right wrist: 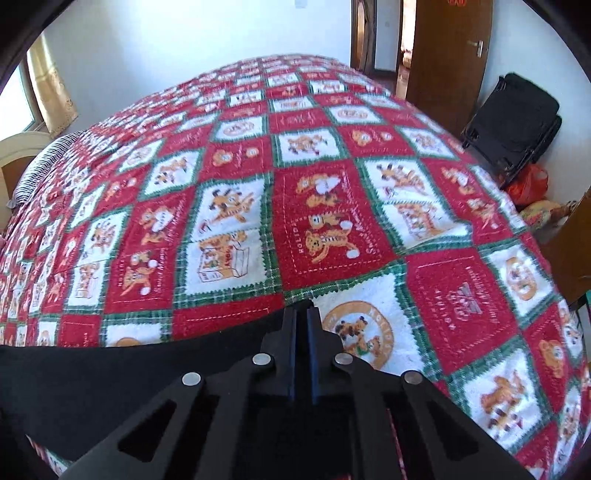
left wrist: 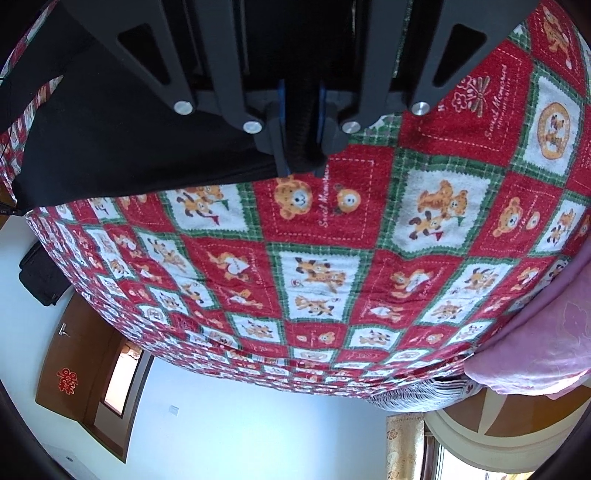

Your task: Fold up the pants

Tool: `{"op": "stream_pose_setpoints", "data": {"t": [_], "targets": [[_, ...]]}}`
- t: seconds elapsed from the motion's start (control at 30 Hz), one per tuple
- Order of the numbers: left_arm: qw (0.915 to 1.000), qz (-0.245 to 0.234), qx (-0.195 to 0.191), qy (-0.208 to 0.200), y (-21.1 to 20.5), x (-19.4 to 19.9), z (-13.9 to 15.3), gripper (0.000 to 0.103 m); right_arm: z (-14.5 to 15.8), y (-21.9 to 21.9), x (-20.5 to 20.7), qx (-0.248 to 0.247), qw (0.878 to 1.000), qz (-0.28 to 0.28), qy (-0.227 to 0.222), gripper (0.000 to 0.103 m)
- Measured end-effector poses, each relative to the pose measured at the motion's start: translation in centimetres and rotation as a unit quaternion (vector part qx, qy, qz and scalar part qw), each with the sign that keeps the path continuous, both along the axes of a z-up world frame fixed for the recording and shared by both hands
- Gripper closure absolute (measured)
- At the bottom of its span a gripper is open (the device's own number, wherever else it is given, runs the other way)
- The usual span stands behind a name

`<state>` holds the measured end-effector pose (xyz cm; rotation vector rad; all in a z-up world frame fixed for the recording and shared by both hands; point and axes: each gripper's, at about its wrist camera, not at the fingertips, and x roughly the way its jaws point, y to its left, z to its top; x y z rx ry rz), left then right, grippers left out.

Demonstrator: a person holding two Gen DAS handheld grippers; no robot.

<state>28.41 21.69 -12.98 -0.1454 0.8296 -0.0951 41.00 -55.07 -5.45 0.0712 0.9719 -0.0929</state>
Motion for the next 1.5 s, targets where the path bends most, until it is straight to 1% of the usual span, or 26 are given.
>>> {"op": "stream_pose_setpoints", "data": {"t": [0.33, 0.4, 0.53, 0.63, 0.8, 0.97, 1.1, 1.23, 1.33, 1.37, 1.43, 1.5], "targets": [[0.9989, -0.013, -0.007, -0.045, 0.6, -1.8, 1.7, 0.091, 6.3, 0.1, -6.8, -0.01, 0.997, 0.004, -0.079, 0.099], [0.9982, -0.015, -0.018, -0.056, 0.9, -2.2, 2.0, 0.091, 7.4, 0.1, -8.8, -0.008, 0.995, 0.007, -0.095, 0.099], [0.9961, -0.019, -0.039, -0.077, 1.4, -3.7, 2.6, 0.091, 8.5, -0.2, -12.5, -0.003, 0.993, 0.003, -0.121, 0.099], [0.9939, -0.023, -0.051, -0.095, 1.7, -5.3, 3.2, 0.091, 8.8, -1.1, -14.9, 0.006, 0.991, -0.009, -0.135, 0.101], [0.99, -0.033, -0.064, -0.121, 2.0, -8.4, 3.8, 0.091, 8.0, -2.5, -19.2, 0.026, 0.989, -0.027, -0.145, 0.101], [0.9874, -0.046, -0.068, -0.135, 2.0, -11.9, 3.3, 0.091, 7.0, -2.8, -23.4, 0.033, 0.987, -0.031, -0.151, 0.101], [0.9866, -0.053, -0.071, -0.137, 1.9, -14.8, 2.1, 0.091, 5.9, -3.6, -26.4, 0.04, 0.987, -0.04, -0.149, 0.101], [0.9873, -0.056, -0.076, -0.128, 1.9, -17.0, 0.5, 0.091, 4.3, -4.7, -29.0, 0.039, 0.988, -0.052, -0.138, 0.101], [0.9893, -0.059, -0.063, -0.118, 1.5, -18.0, -0.7, 0.091, 2.9, -5.1, -30.4, 0.04, 0.99, -0.059, -0.121, 0.101], [0.9901, -0.059, -0.053, -0.116, 1.2, -18.2, -1.1, 0.09, 2.2, -5.2, -30.6, 0.042, 0.992, -0.057, -0.107, 0.101], [0.9911, -0.057, -0.035, -0.115, 1.0, -18.6, -1.8, 0.089, 1.4, -5.1, -31.4, 0.044, 0.993, -0.052, -0.098, 0.101], [0.9912, -0.056, -0.02, -0.119, 0.9, -18.9, -2.2, 0.086, 1.3, -5.1, -32.0, 0.053, 0.993, -0.051, -0.092, 0.1]]}}
